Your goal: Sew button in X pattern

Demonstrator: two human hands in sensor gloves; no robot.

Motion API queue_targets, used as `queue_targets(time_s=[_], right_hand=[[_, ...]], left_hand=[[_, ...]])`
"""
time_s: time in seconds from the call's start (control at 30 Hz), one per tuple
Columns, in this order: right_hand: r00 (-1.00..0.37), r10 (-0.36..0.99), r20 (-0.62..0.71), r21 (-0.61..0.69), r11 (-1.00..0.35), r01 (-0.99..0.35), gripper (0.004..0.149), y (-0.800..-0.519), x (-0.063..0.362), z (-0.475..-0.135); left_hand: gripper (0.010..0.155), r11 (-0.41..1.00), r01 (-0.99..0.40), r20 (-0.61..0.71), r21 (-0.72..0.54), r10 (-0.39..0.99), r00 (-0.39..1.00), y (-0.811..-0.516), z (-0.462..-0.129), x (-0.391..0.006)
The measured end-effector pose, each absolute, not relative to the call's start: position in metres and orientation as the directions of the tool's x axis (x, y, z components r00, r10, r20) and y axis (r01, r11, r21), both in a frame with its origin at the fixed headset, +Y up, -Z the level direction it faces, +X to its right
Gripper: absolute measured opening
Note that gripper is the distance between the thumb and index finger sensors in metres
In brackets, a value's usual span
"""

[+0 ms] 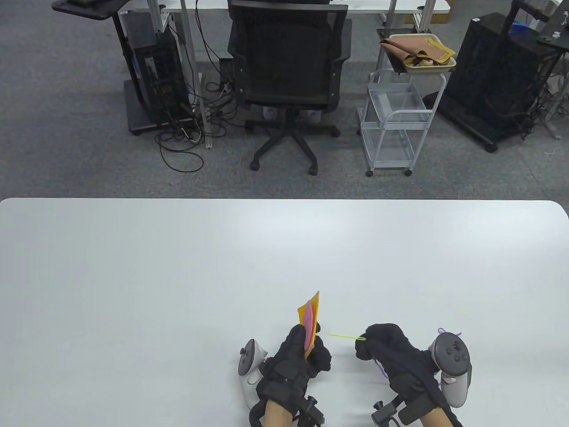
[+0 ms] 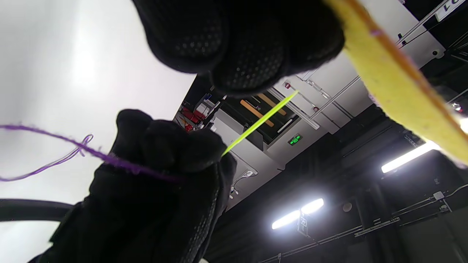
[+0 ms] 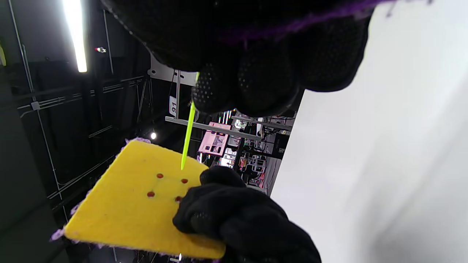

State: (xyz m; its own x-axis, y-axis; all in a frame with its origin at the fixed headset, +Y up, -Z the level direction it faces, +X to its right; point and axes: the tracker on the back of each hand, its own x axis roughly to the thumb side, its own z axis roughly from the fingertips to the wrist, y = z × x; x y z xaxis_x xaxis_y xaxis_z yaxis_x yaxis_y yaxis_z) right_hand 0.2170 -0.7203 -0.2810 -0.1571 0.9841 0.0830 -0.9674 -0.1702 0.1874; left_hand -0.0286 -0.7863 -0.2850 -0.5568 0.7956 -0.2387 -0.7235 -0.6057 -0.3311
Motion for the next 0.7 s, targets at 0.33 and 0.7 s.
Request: queue_targets(time_s=[0.33,0.7], right_hand=[[-0.160,0.983,0.089,0.186,-0.174,-0.967,0.031,-0.7211,0.2113,-0.2778],[-0.161,0.983,0.085,0.191,-0.175,-0.966,0.031,-0.7215,0.2090,-0.2764]], left_hand=[[0.043,-0.594,-0.722,-0.265,-0.354,0.804,-0.532,-0.7883,-0.2840,-0.0187],[0.043,-0.595,-0.720,-0.272,-0.359,0.804,-0.529,-0.7868,-0.2830,-0.0171]])
